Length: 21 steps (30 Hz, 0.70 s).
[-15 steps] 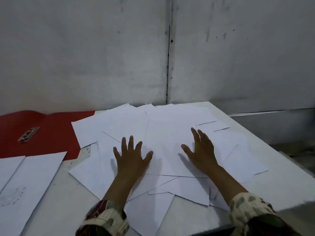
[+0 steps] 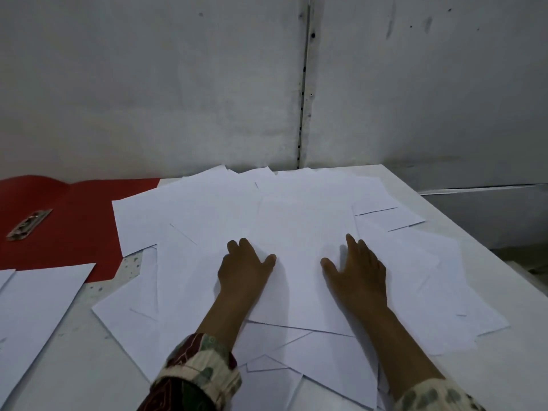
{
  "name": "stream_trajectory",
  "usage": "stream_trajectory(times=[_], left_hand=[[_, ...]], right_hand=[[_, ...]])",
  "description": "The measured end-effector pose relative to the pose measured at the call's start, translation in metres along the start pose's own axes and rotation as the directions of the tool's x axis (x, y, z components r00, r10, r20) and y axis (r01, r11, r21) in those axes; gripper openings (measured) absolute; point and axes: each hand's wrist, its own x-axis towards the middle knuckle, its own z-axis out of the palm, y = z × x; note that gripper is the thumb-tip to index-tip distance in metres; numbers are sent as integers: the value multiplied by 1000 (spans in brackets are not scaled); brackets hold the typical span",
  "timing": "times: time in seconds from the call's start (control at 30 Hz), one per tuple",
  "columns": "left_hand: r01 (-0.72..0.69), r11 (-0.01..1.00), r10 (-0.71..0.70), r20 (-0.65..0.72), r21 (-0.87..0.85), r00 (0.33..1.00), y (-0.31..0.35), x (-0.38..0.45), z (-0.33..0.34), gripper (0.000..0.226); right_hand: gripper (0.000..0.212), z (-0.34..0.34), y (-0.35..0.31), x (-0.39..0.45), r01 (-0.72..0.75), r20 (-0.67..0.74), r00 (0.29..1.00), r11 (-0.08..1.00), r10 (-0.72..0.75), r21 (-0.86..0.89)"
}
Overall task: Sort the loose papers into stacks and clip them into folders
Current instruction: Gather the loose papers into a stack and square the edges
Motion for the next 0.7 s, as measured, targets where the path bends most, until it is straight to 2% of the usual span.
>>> stream_trajectory(times=[0.1,0.17,0.23,0.3,0.4,0.53,0.7], left_hand=[[5,994,-4,8,-106,1000,-3,6,4,51],[-31,986,24,-49,-161,999,-10,8,9,36],[-82,960,45,-143,-268,989,-17,7,15,26],[-137,902,54,-209,-409,976,-22,7,18,26],[-180,810,45,-247,-558,968,-27,10,19,28],[-207,810,90,-233,-549,968,-27,10,23,30],[-224,896,141,-234,-382,962,-21,3,17,31]], right_hand=[[73,1,3,3,5,7,1000,998,-6,55],[75,-2,4,4,11,6,1000,990,-12,142],[74,-8,5,6,-20,-13,1000,950,25,311],[71,-16,8,8,-75,-42,993,874,109,481],[66,-22,13,12,-150,-32,979,808,203,570],[55,-20,19,14,-186,49,978,736,204,651],[35,-39,29,17,-194,-109,943,784,315,589]])
